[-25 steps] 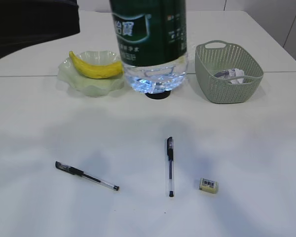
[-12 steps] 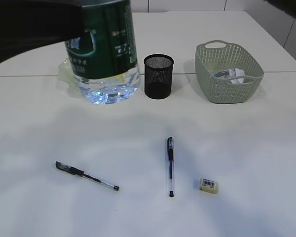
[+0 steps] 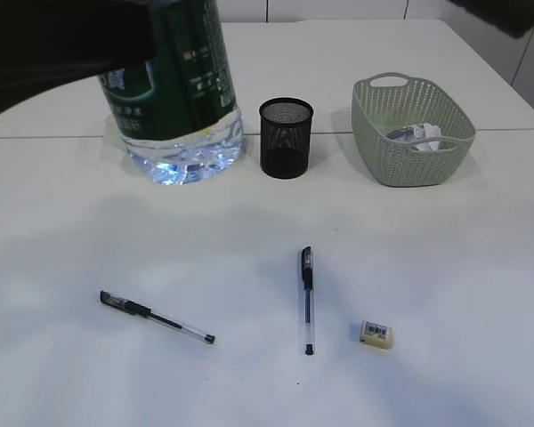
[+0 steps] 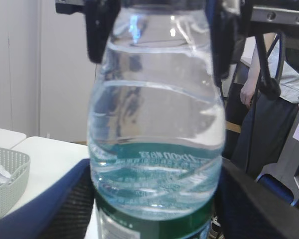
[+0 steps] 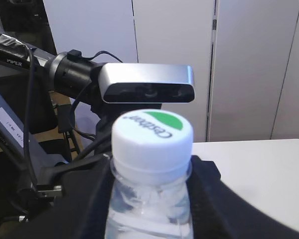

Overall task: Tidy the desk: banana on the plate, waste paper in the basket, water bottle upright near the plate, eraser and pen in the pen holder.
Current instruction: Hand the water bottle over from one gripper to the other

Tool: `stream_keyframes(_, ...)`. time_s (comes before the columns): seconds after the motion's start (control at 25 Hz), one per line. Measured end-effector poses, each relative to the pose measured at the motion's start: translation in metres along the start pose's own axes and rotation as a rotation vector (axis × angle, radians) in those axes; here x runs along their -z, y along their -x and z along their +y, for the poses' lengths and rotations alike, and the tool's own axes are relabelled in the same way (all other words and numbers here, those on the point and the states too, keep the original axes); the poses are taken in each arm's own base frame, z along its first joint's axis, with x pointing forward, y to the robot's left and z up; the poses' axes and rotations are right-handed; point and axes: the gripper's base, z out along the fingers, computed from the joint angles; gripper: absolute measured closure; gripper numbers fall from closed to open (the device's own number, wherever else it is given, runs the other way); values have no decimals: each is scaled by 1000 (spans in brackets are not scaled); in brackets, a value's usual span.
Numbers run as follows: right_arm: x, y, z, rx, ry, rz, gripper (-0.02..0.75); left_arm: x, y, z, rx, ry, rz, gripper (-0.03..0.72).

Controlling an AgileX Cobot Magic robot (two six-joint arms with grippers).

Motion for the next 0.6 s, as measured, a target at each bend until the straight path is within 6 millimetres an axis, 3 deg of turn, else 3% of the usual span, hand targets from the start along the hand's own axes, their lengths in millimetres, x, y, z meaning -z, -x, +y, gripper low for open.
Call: stream_keyframes(0.6,-11,4,8,-7,35,-36,425,-2,1,-4,-20,-34,-17,120)
